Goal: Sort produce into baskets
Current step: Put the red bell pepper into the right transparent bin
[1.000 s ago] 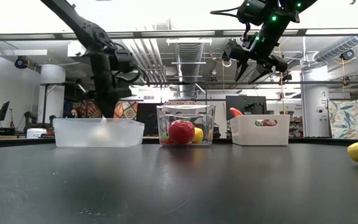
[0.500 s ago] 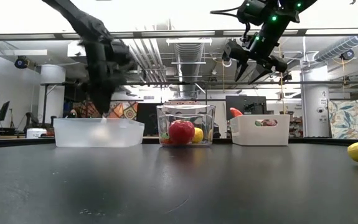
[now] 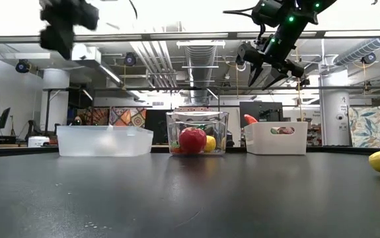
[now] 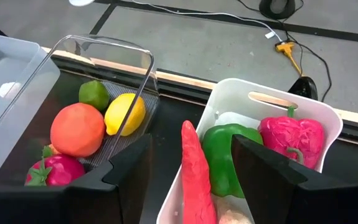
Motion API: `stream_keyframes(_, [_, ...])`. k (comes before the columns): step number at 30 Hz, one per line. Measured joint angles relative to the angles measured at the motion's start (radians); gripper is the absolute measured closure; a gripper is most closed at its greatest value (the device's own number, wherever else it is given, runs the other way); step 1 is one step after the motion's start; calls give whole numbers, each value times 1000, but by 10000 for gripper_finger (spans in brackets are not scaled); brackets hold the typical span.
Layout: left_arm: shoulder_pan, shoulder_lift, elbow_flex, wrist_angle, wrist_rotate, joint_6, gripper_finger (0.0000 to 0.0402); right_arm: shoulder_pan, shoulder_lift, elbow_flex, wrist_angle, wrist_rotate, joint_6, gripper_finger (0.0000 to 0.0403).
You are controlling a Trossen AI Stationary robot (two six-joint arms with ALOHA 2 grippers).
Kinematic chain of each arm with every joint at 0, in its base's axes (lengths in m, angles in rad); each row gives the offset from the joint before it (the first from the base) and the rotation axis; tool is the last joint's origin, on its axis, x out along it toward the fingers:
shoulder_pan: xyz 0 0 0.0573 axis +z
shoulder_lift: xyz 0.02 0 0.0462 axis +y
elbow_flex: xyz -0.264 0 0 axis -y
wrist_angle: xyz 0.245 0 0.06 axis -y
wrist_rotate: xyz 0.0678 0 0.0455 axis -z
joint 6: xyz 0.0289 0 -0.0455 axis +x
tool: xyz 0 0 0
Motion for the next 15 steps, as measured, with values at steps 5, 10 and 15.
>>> stream_keyframes(5, [-322, -89, -2, 1, -37, -206, 296, 0, 0, 0, 3, 0, -19, 193])
stream_keyframes(10, [-663, -77, -3, 17, -89, -338, 289, 0, 0, 0, 3, -2, -26, 193])
stream_keyframes(15, [-883, 1, -3, 67, -103, -409, 231, 0, 0, 0, 3, -2, -31, 193])
